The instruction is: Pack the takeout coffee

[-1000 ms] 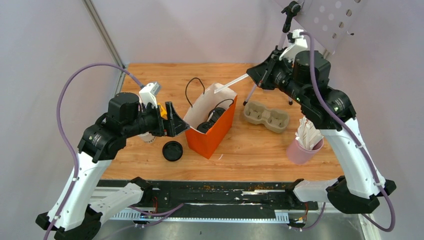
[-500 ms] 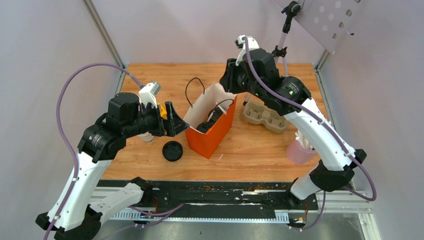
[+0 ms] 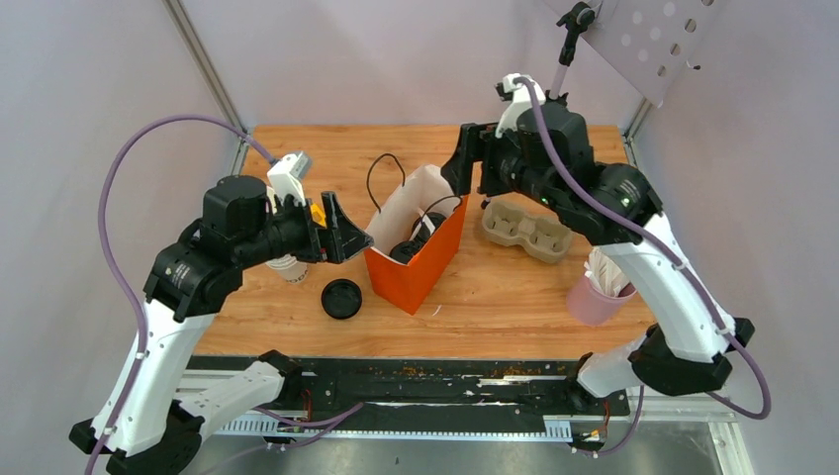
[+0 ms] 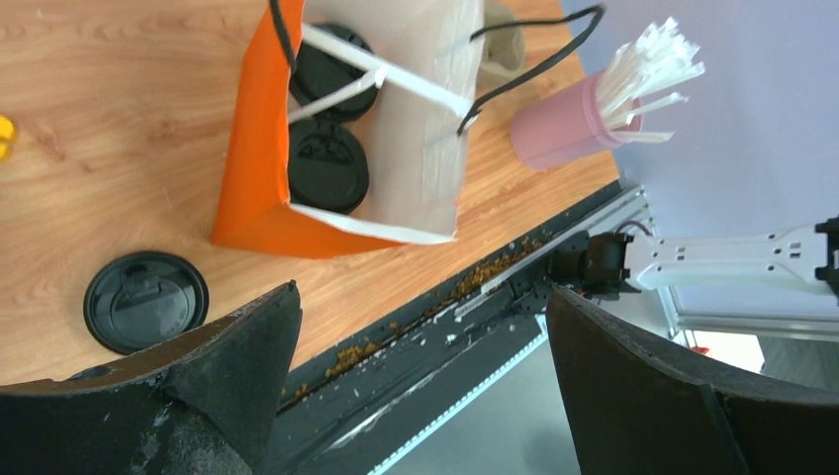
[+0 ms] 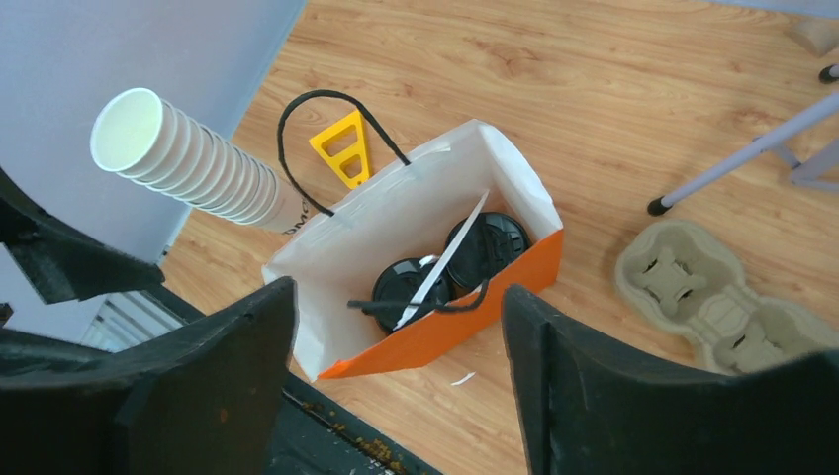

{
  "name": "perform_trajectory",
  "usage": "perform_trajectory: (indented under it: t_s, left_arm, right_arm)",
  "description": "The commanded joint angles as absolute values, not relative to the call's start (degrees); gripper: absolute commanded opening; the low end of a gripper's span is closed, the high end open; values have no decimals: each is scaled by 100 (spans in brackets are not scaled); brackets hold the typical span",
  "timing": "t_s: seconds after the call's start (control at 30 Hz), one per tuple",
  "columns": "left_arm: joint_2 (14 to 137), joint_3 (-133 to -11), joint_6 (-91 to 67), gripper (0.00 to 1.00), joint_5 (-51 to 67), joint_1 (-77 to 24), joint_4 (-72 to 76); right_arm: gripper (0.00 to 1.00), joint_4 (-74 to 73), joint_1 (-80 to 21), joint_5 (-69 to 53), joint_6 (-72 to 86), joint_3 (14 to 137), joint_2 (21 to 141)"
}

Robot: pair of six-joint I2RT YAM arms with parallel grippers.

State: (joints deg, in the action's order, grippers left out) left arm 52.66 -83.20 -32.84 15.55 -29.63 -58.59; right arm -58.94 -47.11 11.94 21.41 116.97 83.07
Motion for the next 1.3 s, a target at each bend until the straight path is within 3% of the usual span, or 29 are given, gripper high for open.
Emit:
perform_trajectory:
  t_s: [0.0, 0.07, 0.37, 0.8, 1.27]
  left_arm:
    - [5372, -8906, -3102, 100, 1500, -2988, -5721]
    - [5410, -9081, -3050, 100, 1494, -2988, -5653]
    - [5274, -9438, -2484, 100, 1182, -2988, -5277]
    - [4171, -7716, -2898, 100, 1158, -2986, -4572]
    - [3613, -7216, -3255, 100, 1001, -2988, -4630]
  right_arm:
    - [94, -6391, -4720, 1264, 2351, 11852, 7780]
    - [100, -6593, -4720, 1276, 2353, 11747, 7555]
    - [100, -6966, -4720, 1495, 2209, 11039, 6410]
    - [100, -6501, -4713, 1557, 2844, 8821, 4737]
    - [100, -6418, -4720, 1584, 3077, 8537, 3970]
